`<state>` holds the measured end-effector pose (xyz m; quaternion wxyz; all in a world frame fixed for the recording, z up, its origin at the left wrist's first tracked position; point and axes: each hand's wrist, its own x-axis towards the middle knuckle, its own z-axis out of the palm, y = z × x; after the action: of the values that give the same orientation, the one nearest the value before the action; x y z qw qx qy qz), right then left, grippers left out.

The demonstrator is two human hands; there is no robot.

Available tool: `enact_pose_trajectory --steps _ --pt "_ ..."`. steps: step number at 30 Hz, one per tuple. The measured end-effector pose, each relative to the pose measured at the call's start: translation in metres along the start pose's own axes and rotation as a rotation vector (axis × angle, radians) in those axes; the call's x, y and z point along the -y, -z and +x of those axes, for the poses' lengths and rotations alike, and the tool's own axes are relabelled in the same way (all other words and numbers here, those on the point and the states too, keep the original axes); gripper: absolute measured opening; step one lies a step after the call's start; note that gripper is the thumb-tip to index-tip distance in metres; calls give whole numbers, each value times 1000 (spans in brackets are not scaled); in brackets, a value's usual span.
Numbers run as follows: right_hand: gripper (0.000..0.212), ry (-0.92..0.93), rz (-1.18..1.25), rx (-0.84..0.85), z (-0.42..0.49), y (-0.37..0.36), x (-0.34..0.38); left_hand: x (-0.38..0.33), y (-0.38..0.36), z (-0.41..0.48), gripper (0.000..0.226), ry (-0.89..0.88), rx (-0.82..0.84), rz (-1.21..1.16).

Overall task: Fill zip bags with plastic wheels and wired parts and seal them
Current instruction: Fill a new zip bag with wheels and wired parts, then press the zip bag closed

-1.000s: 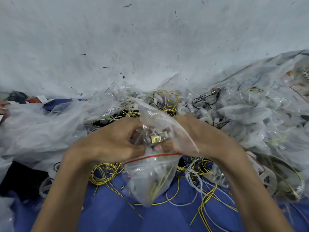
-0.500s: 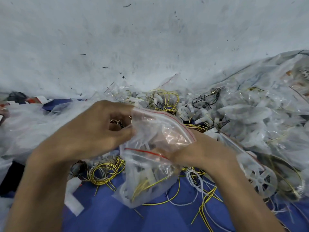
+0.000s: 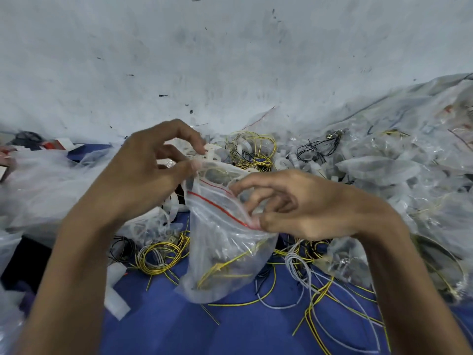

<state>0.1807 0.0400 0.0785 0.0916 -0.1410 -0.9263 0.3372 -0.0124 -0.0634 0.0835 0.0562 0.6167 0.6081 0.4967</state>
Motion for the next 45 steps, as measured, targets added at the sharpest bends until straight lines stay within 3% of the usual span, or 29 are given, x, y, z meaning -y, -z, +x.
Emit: enact_pose_trajectory --steps 4,6,8,14,18,22,27,30,32,35,37,40,43,45 --pt "42 42 -151 -58 5 -5 5 -2 -6 1 36 -53 1 150" --pt "25 73 -213 -120 8 -5 5 -1 -5 1 34 -53 129 193" --pt "13 68 -262 -162 12 -5 2 -4 -2 -1 16 -1 287 109" --pt "12 56 -320 -356 22 -11 -5 -5 -3 -4 43 9 385 380" --pt "14 -50 -551 -202 24 -17 -12 0 0 -4 25 -4 464 358" --pt "39 -189 -454 -21 16 -12 -13 6 2 -5 26 -14 551 339" --pt "38 -181 -408 11 11 -6 -19 10 -1 -5 17 -30 692 379" --pt "66 -199 -356 -118 6 2 -27 12 2 -2 14 -22 534 281" --pt "58 -178 -328 -152 4 8 -32 17 0 0 20 -2 329 221" --pt "27 -156 -419 -218 6 10 -38 20 -7 4 34 -24 96 302" --pt "17 4 -452 -479 6 15 -38 16 -3 5 37 -106 -82 275" --pt "16 230 -412 -785 2 24 -30 15 9 9 24 -192 -262 208" --pt "10 70 -286 -681 4 21 -36 22 3 6 23 -144 -264 232" --pt "5 45 -36 -624 3 19 -39 19 0 6 21 -179 -294 201"
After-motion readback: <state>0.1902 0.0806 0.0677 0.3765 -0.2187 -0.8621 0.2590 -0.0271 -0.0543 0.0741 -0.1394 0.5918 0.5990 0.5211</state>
